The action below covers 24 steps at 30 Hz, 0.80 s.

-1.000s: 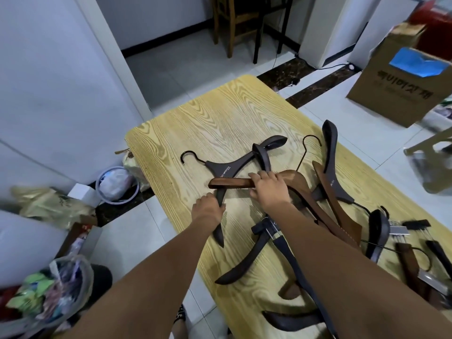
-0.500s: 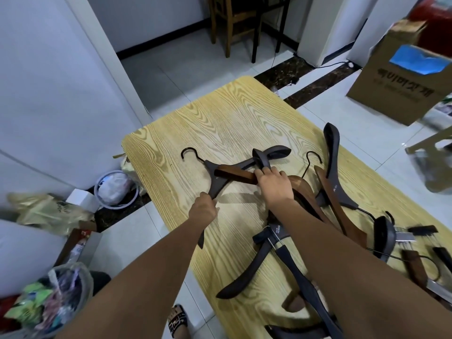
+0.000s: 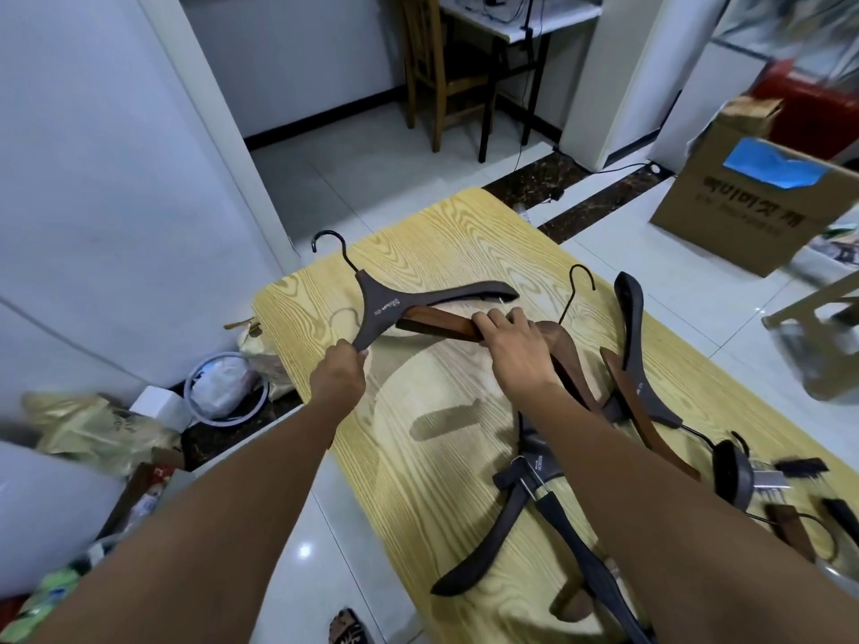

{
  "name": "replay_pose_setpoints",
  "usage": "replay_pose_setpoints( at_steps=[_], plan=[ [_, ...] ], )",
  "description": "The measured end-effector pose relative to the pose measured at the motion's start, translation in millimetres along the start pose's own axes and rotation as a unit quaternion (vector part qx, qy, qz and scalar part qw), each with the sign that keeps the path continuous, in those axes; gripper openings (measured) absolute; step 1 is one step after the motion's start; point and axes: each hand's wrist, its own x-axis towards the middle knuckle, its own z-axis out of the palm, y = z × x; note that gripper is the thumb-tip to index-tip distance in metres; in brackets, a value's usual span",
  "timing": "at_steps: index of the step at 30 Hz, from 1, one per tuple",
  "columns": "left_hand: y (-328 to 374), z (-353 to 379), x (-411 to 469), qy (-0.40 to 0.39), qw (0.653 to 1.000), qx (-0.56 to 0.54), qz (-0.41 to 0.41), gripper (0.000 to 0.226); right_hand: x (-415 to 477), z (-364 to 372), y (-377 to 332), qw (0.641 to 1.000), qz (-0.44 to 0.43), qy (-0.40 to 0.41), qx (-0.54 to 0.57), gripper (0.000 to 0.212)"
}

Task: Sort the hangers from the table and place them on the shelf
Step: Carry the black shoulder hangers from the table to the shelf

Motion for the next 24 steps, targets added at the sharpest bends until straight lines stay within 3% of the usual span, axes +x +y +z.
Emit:
replay_pose_setpoints(
  at_steps=[9,19,24],
  plan=[
    [-32.9,-57.6,39.2,0.061,0.998,-0.015,-0.01,0.04,16.1,-6.0,-39.0,0.994,-0.109,0.003,-0.002,0.049],
    [-35.3,-115.0,91.9,0.102,0.994,0.023,0.025,0.039,65.1,6.3,-92.6,0.976,-0.197,-0.092,-0.02,0.054],
    [-24.6,-121.4,111.6,0.104,0.994,0.011,0.041,0.037,88.5,27.1,-109.3,0.953,-0.273,-0.13,-0.026,0.042]
  ],
)
